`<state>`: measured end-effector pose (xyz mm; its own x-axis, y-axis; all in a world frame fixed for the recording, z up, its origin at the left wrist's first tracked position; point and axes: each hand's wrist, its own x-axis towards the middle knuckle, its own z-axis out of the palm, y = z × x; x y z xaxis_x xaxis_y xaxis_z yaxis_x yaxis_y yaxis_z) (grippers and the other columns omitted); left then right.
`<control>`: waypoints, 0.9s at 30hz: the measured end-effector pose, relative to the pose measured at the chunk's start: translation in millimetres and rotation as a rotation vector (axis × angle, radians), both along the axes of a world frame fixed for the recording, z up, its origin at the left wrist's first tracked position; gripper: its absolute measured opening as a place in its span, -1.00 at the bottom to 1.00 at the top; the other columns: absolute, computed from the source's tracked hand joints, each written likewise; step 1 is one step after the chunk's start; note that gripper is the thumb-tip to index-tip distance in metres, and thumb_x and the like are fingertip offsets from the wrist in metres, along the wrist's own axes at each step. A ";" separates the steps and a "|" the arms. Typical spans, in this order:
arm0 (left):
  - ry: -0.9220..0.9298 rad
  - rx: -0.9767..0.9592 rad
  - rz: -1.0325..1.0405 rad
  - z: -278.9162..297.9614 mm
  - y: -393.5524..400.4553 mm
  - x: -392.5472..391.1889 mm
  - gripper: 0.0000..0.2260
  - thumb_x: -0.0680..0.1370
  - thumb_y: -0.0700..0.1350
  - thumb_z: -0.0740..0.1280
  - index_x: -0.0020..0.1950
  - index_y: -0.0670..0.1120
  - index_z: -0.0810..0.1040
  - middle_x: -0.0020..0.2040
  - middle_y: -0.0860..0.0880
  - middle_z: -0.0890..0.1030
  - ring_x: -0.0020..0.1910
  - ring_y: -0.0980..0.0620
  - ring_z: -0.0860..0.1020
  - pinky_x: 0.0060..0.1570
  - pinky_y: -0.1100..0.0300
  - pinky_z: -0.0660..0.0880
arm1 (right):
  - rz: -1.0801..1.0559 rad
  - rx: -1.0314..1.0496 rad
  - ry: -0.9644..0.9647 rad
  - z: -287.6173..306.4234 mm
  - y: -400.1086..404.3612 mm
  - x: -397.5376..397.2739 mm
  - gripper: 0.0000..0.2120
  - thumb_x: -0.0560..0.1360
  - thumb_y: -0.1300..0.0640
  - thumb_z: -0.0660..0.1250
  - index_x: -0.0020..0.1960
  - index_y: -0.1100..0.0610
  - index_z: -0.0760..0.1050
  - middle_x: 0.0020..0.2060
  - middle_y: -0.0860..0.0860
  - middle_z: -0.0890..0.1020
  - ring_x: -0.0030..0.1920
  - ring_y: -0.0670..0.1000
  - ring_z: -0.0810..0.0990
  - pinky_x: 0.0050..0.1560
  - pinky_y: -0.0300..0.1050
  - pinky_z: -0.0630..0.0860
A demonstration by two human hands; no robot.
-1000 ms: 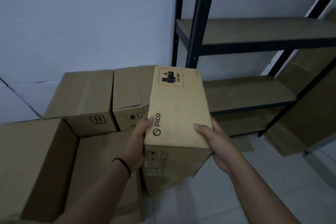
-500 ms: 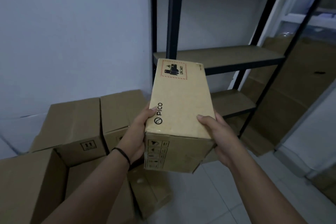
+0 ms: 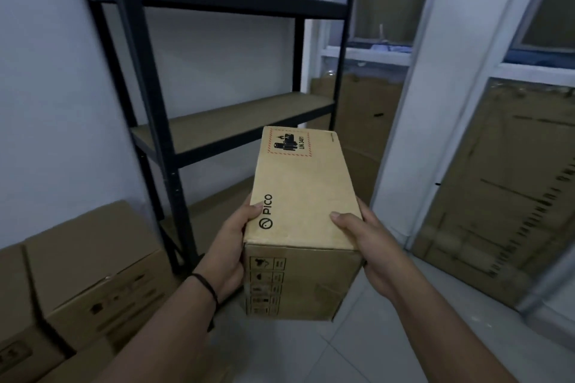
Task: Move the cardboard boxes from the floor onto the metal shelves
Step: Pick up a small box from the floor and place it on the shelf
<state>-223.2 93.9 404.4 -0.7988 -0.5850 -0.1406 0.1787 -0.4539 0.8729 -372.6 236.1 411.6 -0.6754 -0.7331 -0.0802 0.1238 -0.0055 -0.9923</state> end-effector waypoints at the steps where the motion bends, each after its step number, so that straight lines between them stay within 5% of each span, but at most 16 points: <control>1: -0.017 -0.017 -0.076 6.4 25.1 -40.5 -0.69 0.58 -0.07 0.17 0.29 -0.06 0.51 0.01 -0.14 0.69 -0.18 -0.08 0.66 -0.19 0.07 0.59 | -0.074 -0.027 0.002 1.2 33.2 -32.0 -0.59 0.53 0.17 0.33 0.34 -0.06 0.44 0.13 -0.06 0.65 0.12 -0.02 0.62 0.04 -0.15 0.52; 8: 0.000 0.027 -0.161 11.7 55.4 -103.3 -0.69 0.59 -0.05 0.18 0.27 -0.11 0.53 0.01 -0.16 0.69 -0.18 -0.08 0.67 -0.20 0.08 0.61 | -0.126 -0.004 0.003 2.5 73.1 -86.1 -0.60 0.53 0.13 0.34 0.35 -0.05 0.43 0.15 -0.05 0.64 0.15 0.03 0.60 0.22 0.01 0.51; 15: 0.019 0.021 -0.257 22.2 110.9 -216.0 -0.58 0.51 -0.01 0.27 0.34 -0.10 0.49 0.14 -0.18 0.64 -0.02 -0.11 0.66 0.03 -0.02 0.56 | -0.212 0.000 0.020 17.4 137.7 -184.7 -0.69 0.54 0.12 0.32 0.26 -0.07 0.48 0.07 -0.07 0.67 0.08 -0.01 0.63 -0.10 -0.16 0.50; 27: 0.074 -0.023 -0.338 33.0 151.8 -351.1 -0.53 0.45 -0.02 0.29 0.36 -0.08 0.47 0.15 -0.14 0.64 0.02 -0.08 0.65 -0.09 0.05 0.60 | -0.236 -0.025 0.029 25.4 186.0 -311.9 -0.67 0.52 0.06 0.35 0.28 -0.09 0.49 0.09 -0.06 0.68 0.11 0.02 0.63 0.15 0.02 0.54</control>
<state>-574.3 245.7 437.3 -0.9554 -0.2880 -0.0651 0.0846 -0.4782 0.8742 -684.5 422.1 437.0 -0.8298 -0.5564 -0.0420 0.0875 -0.0555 -0.9946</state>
